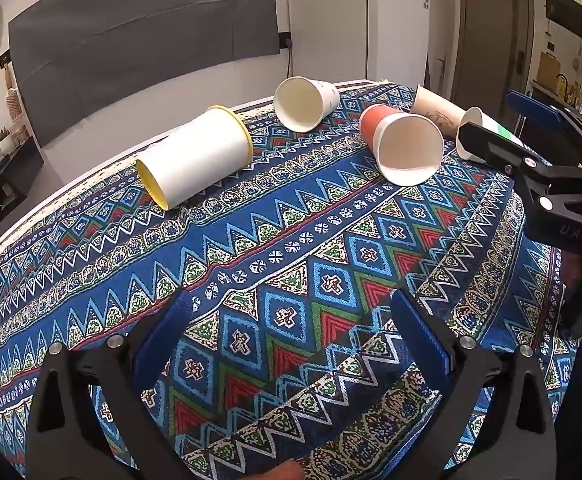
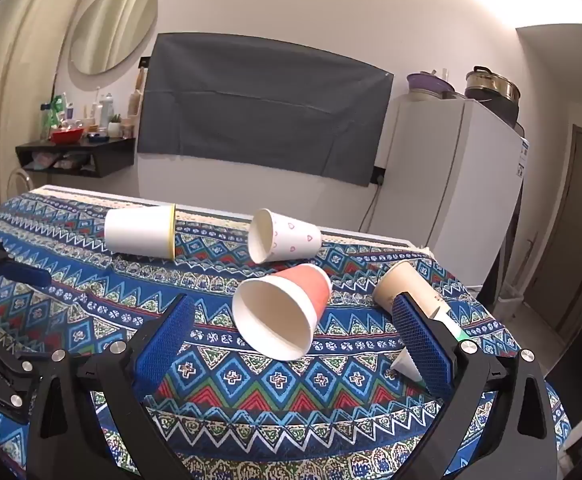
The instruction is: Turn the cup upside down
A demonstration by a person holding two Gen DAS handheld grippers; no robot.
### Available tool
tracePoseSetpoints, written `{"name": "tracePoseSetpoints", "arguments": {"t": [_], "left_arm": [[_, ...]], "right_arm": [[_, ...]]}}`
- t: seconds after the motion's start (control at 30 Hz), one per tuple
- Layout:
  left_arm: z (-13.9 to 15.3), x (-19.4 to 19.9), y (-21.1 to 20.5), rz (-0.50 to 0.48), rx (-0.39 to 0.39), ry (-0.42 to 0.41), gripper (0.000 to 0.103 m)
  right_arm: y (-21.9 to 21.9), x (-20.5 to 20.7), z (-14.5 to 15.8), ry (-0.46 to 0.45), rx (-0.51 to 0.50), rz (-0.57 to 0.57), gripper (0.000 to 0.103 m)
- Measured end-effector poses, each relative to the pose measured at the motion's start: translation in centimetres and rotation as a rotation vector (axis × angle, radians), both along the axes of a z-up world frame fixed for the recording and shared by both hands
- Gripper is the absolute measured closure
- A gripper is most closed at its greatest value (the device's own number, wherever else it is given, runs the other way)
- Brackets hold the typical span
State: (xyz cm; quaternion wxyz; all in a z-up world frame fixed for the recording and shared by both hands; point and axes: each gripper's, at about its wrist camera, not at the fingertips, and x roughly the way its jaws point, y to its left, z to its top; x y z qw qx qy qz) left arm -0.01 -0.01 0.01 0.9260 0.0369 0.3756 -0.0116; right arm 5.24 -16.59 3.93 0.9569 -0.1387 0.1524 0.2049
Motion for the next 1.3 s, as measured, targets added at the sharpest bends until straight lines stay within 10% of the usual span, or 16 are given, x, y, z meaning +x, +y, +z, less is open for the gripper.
{"name": "tracePoseSetpoints", "arguments": {"t": [1.3], "left_arm": [[-0.03,-0.06,-0.24,-0.001,0.008,-0.002,0.006]], "right_arm": [[0.06,0.14,-0.26,0.002,-0.004,-0.003,0.008]]}}
